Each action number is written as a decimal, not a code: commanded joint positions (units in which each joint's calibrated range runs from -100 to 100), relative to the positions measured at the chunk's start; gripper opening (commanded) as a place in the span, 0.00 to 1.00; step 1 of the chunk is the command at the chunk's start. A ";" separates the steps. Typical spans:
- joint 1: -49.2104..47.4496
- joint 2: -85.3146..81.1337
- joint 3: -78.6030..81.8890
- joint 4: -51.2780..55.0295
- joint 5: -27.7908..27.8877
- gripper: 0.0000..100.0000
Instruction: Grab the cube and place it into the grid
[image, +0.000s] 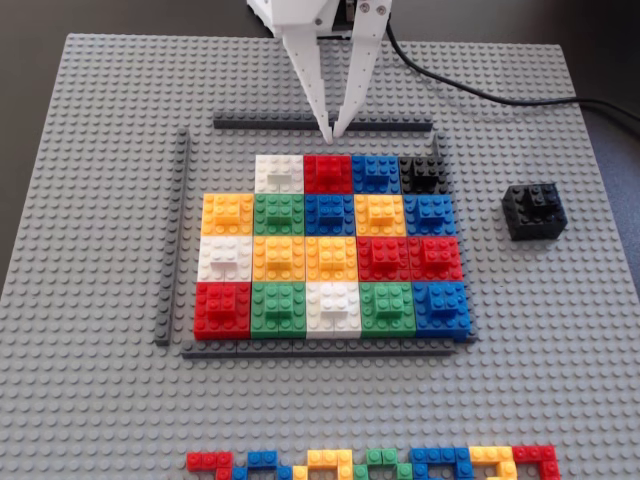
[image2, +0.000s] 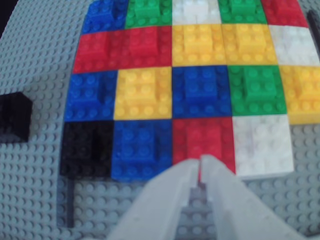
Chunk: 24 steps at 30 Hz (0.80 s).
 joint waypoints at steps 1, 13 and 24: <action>3.80 -1.95 0.53 -1.10 1.56 0.00; 3.80 -1.95 0.53 -1.30 1.56 0.00; 2.33 -1.95 0.53 -1.84 1.66 0.00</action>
